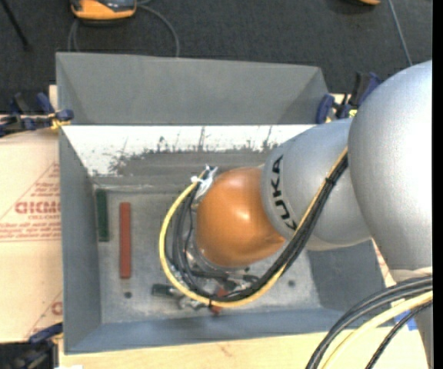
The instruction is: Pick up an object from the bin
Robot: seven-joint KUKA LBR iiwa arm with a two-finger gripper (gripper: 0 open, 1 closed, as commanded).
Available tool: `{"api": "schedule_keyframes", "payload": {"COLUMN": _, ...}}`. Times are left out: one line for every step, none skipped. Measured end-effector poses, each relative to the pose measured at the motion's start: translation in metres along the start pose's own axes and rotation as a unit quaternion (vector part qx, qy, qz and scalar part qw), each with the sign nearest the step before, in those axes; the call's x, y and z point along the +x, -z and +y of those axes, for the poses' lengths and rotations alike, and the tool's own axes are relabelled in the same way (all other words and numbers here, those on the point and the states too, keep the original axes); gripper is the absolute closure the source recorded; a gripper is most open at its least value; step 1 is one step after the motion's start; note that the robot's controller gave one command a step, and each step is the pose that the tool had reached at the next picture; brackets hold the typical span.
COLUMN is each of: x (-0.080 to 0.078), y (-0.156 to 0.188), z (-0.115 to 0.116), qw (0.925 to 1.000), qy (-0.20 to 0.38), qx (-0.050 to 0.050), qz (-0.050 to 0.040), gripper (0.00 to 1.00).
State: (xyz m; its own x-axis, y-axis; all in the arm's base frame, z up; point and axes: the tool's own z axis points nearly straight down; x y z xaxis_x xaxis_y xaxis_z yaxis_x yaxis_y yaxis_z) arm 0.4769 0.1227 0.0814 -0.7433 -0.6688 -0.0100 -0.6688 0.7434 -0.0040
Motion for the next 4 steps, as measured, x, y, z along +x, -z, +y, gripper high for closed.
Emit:
{"api": "schedule_keyframes", "payload": {"x": -0.002, "y": -0.001, "z": -0.003, "qw": 1.0000, "qy": -0.001, "qx": 0.004, "qz": -0.0080, "gripper": 0.00}}
{"api": "schedule_keyframes", "payload": {"x": -0.002, "y": -0.001, "z": -0.003, "qw": 1.0000, "qy": -0.002, "qx": 0.004, "qz": -0.0080, "gripper": 0.00}}
{"api": "schedule_keyframes", "payload": {"x": 0.016, "y": 0.026, "z": -0.027, "qw": 0.9993, "qy": 0.037, "qx": -0.002, "qz": 0.0029, "gripper": 0.00}}
{"api": "schedule_keyframes", "payload": {"x": 0.027, "y": 0.031, "z": -0.039, "qw": 0.9996, "qy": 0.028, "qx": 0.000, "qz": 0.0012, "gripper": 0.00}}
